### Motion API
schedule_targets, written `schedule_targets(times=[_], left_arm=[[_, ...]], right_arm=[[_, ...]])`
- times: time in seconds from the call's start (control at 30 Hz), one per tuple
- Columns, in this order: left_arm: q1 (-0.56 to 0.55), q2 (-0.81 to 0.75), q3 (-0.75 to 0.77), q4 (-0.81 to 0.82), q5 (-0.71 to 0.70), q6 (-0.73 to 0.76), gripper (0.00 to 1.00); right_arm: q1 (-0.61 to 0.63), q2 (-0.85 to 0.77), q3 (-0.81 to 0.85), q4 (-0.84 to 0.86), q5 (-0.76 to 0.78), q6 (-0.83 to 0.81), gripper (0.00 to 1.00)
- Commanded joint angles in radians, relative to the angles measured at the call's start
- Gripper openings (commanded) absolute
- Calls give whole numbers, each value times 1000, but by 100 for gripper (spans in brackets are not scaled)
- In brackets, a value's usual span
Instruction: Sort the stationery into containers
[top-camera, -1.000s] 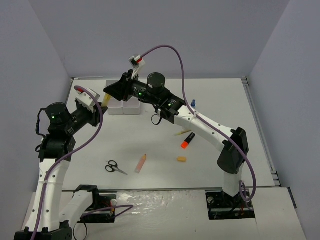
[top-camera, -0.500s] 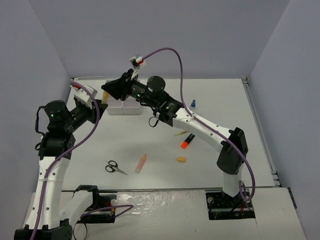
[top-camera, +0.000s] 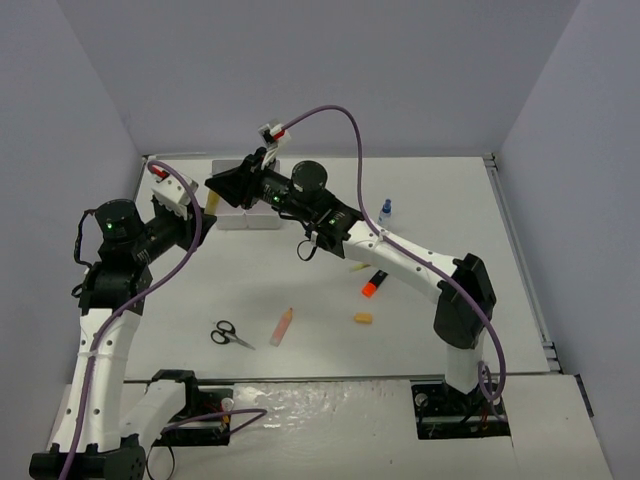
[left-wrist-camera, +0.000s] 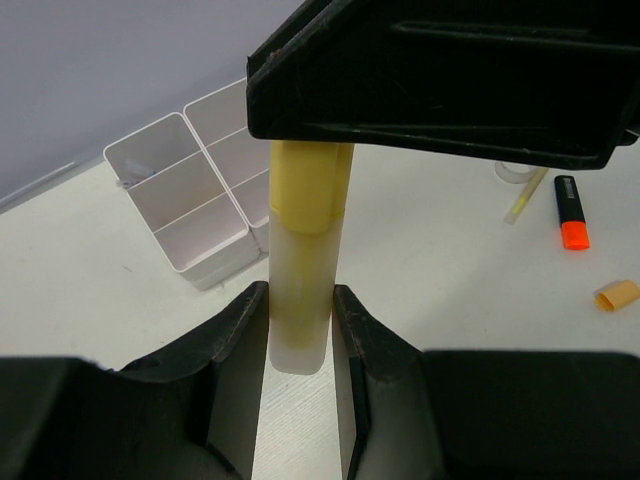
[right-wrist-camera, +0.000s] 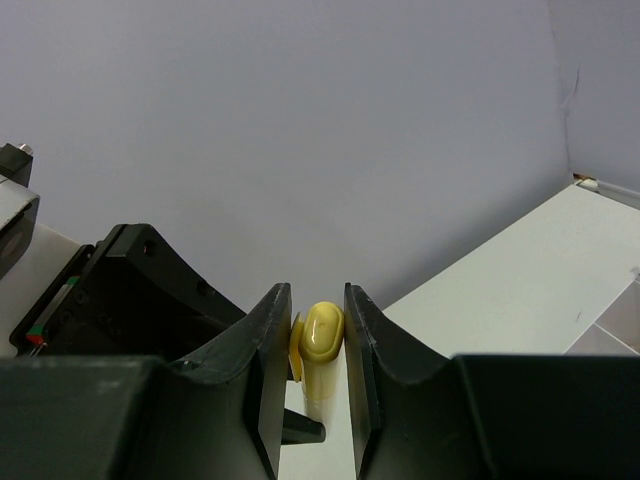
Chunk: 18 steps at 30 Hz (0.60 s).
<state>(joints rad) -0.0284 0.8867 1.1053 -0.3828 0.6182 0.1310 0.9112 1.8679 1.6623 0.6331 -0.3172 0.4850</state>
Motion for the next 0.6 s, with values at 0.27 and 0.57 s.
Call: schedule_targets(times=[0.27,0.57], left_arm=[[5,-26,150,339,35,-8,0],[14,-24,136,354,34,-23,0]], right_arm=[[64,32,-43,-265,-34,-93,0],[68,33,-97,-246,-47,-72,0]])
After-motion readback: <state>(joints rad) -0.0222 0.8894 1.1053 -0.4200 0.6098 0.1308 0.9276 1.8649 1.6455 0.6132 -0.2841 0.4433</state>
